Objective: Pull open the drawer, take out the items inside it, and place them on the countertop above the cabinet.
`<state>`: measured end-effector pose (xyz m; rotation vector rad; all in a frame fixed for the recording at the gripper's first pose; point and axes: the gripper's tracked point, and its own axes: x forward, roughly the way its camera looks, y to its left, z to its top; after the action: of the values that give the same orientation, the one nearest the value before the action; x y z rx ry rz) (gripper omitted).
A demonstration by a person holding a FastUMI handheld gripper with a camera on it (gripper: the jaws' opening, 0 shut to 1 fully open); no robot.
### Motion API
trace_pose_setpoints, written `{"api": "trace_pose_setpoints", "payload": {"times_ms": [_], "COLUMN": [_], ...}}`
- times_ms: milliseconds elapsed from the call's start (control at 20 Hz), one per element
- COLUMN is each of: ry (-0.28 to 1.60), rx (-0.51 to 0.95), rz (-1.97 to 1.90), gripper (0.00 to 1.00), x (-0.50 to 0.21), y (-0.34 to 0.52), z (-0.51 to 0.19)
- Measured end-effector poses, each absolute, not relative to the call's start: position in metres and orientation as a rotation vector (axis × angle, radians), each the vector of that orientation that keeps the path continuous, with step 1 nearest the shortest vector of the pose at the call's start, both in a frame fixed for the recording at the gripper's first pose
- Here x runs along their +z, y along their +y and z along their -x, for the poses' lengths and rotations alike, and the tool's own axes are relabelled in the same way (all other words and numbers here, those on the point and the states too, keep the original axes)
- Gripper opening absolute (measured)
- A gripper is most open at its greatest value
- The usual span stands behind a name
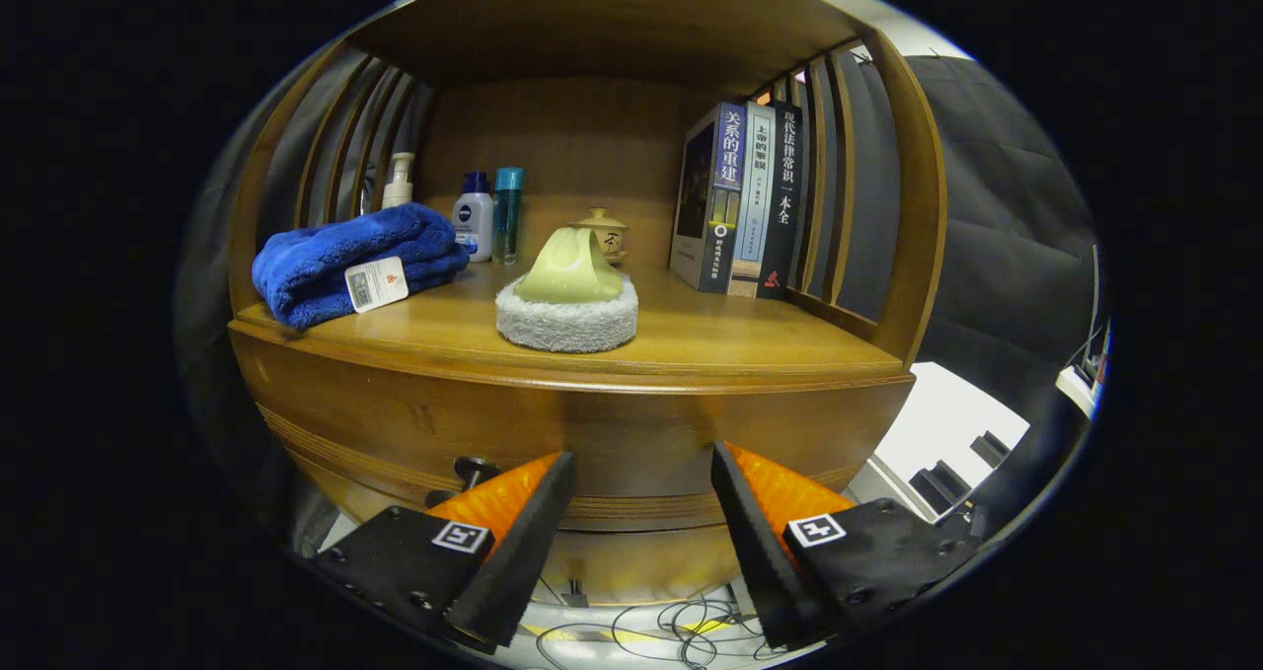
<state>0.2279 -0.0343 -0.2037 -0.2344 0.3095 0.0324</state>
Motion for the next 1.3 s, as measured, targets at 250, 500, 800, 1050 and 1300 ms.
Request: {"api": "trace_pose_setpoints", "payload": {"times_ms": [250, 500, 800, 1050, 1300], "ry": [0.307, 0.242, 0.103, 0.007, 0.016], "rx": [0.043, 0.045, 0.03, 0.039, 0.051], "rz": [0.157, 0.144, 0.14, 0.178, 0.16], "gripper": [0.97, 0.99, 0.99, 0.99, 0.99], "x": [-0.186, -0.118, 0.003, 0.077, 0.079], "y": [-0.034, -0.035, -0.032, -0.018, -0.011], "z": [-0.226, -0.205, -0.17, -0.136, -0.123]}}
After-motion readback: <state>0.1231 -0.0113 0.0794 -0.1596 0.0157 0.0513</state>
